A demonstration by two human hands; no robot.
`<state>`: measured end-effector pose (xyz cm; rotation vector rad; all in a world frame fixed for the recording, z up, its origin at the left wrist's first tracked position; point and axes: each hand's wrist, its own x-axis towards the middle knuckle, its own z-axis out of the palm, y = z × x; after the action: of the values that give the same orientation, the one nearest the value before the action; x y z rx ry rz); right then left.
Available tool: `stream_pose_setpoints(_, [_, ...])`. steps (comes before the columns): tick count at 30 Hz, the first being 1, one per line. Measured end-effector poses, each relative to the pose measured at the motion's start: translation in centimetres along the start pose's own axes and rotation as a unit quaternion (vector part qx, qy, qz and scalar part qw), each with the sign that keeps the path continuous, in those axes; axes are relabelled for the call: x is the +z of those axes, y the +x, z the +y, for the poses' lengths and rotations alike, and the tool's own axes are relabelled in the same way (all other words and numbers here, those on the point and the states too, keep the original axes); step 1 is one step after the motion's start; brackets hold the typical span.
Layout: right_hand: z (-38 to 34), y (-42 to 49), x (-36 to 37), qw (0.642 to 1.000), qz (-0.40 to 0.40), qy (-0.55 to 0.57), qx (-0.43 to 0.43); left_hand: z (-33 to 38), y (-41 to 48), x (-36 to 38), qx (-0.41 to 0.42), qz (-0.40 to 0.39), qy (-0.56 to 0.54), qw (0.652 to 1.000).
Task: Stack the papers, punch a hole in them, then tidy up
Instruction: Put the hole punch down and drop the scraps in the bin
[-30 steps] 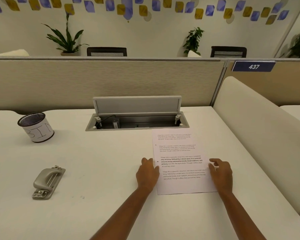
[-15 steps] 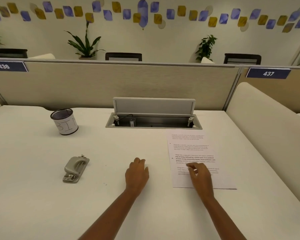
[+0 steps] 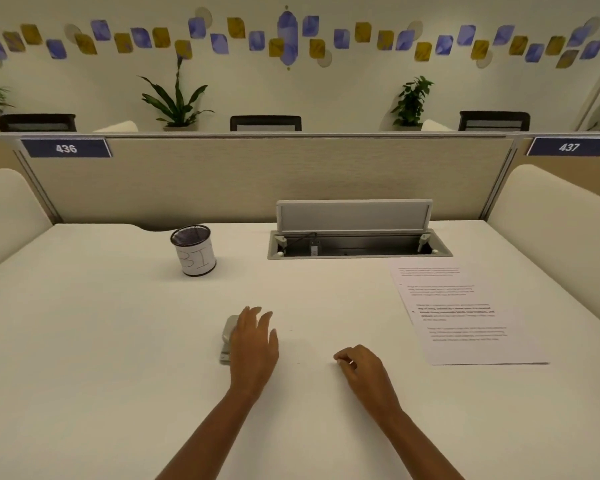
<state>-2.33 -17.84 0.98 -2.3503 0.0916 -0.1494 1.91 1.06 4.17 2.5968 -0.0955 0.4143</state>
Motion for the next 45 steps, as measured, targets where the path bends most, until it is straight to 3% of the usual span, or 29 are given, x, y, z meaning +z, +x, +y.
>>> stream_pose_setpoints(6, [-3.4,-0.3,3.6,0.998,-0.012,-0.056,-0.004,-7.7,-0.4,-4.1,-0.044,0.064,-0.037,0.996])
stream_pose_setpoints(17, [-5.9,0.1,6.2,0.993,0.033,-0.113,0.030,-16.2,-0.9,-5.8,-0.082,0.002,-0.032,0.996])
stream_pose_setpoints(28, [-6.3,0.3,7.0,0.974,0.037,-0.224,0.019,-17.7,-0.3,-4.8,-0.059,-0.042,0.018,0.997])
stream_pose_setpoints(45, [-7.7,1.1,7.4,0.967,0.000,-0.249,0.061,-17.8,0.8,-4.4,-0.042,-0.041,0.028,0.998])
